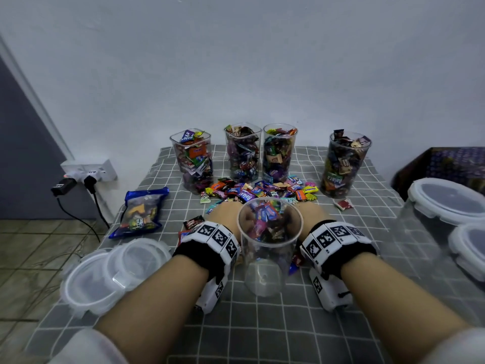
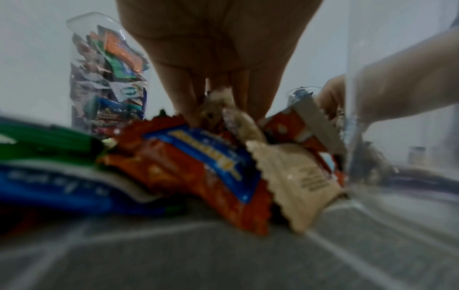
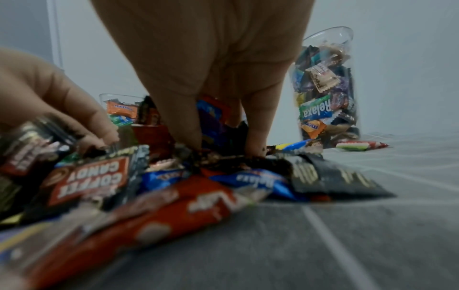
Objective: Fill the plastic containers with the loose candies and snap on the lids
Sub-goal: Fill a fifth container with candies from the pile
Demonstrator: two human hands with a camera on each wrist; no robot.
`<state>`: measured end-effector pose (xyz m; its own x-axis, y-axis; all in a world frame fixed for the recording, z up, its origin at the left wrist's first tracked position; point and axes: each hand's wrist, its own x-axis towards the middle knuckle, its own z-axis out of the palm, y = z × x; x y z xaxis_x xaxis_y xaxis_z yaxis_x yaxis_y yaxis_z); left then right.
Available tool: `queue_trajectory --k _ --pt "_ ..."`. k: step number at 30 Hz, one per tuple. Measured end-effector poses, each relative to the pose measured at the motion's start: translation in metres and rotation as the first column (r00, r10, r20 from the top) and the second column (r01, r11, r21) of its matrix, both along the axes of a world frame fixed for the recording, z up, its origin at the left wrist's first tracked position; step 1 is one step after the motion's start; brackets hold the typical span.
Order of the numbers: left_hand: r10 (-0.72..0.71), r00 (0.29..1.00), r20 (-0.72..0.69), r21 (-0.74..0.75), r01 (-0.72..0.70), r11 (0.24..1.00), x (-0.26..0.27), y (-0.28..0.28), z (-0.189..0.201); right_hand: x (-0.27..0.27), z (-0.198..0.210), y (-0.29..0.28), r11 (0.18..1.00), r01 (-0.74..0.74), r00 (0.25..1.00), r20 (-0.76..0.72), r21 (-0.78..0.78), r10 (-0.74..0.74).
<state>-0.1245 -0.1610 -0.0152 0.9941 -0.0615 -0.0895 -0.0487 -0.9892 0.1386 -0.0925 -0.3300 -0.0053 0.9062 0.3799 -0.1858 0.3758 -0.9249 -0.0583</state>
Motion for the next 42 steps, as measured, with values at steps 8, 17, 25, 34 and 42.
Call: queue_trajectory --k 8,17,25,34,42 --pt "0.142 0.987 0.082 -0.104 -0.133 0.986 -0.007 0.005 0.001 -0.002 0.002 -0.002 0.996 0.032 0.997 0.07 0.086 -0.038" --pt "0.154 0.967 0.201 -0.173 -0.119 0.978 -0.016 0.004 0.004 -0.016 0.018 -0.023 0.862 0.122 0.961 0.16 0.493 -0.227" --pt "0.143 0.969 0.202 -0.159 -0.112 0.981 -0.017 0.001 0.005 -0.034 0.074 -0.042 0.515 -0.026 0.98 0.124 0.857 -0.156" --pt "0.133 0.972 0.193 -0.169 -0.101 0.98 -0.018 0.002 0.007 -0.079 0.097 -0.02 0.566 -0.193 0.981 0.154 0.802 0.117" --pt "0.174 0.947 0.271 -0.249 -0.106 0.963 -0.026 0.006 0.006 -0.09 0.095 -0.014 0.701 -0.251 0.966 0.215 0.668 0.141"
